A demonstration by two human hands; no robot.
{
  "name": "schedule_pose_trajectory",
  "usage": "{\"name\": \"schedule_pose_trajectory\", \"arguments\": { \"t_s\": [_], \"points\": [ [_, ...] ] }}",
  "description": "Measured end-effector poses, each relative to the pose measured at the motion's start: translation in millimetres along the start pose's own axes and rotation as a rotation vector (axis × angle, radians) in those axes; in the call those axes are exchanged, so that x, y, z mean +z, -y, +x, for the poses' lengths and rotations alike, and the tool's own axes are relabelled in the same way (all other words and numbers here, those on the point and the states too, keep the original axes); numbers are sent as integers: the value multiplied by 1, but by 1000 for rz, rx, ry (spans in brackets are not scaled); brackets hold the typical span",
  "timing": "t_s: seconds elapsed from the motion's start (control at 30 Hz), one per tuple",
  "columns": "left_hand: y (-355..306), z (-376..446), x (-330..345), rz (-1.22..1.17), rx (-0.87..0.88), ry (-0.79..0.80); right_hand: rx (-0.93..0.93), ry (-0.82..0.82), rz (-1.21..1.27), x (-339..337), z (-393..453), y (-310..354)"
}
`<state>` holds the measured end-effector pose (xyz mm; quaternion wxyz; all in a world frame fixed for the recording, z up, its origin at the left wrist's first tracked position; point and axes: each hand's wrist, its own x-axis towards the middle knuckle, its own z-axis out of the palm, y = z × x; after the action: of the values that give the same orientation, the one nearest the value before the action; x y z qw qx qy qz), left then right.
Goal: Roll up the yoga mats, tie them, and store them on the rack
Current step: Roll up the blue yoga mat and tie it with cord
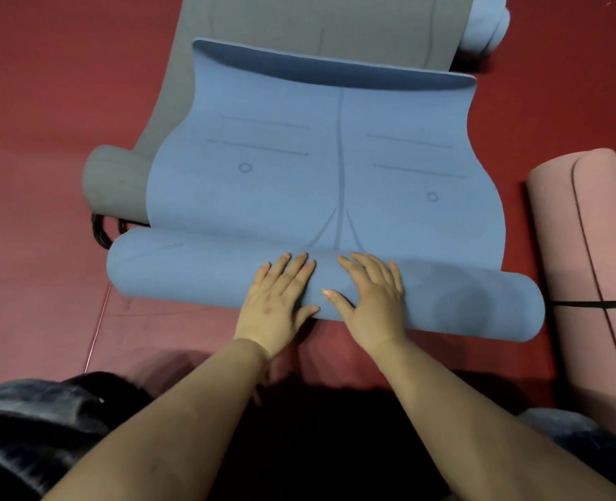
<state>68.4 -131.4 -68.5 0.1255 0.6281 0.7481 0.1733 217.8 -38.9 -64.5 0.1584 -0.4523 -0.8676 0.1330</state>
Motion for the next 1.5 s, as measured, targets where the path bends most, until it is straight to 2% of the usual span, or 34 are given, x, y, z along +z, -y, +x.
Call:
{"name": "schedule_pose_trajectory", "arguments": {
  "t_s": [0.1,0.23,0.4,0.43,0.5,0.57,0.7,0.83,0.87,0.93,1.0,1.13,1.27,1.3,1.33,1.4,1.43,1.5],
  "points": [
    [11,19,-10,19,57,42,3,-82,-65,2,-12,2],
    [10,50,-28,9,50,99,-20,-49,-66,-4,17,-7],
    [-13,52,-27,77,-13,-73,43,190,57,-30,77,-17],
    [-12,51,-24,87,-6,-78,52,166,52,-29,75,-15],
    [-5,56,-23,99,5,-65,54,-26,27,-21,61,-7],
    [-3,70,-34,58,-8,8,44,-124,29,-12,47,1],
    [-4,103,-48,76,-80,46,69,9,62,-23,84,-8],
    [-2,93,-47,107,-69,-145,80,221,99,-31,123,-20],
    [1,91,-46,121,-60,-143,70,204,87,-29,121,-19],
    [10,98,-46,120,-63,-117,68,17,34,-23,106,-12],
    [14,112,-55,91,-75,-27,77,-80,-1,-16,91,-7],
    [13,141,-59,145,-113,87,118,145,-17,-19,112,-14],
    [5,132,-51,143,-91,-54,159,352,47,-31,160,-26],
    [8,129,-48,141,-84,-52,151,350,45,-29,162,-25],
    [12,130,-47,136,-85,-43,128,277,18,-24,158,-23],
    [20,144,-53,122,-85,-3,105,-2,-25,-13,140,-17],
    [23,153,-58,111,-86,25,101,-84,-30,-11,133,-14],
    [29,172,-64,117,-80,130,96,-23,-37,-9,133,-13]
  ]
}}
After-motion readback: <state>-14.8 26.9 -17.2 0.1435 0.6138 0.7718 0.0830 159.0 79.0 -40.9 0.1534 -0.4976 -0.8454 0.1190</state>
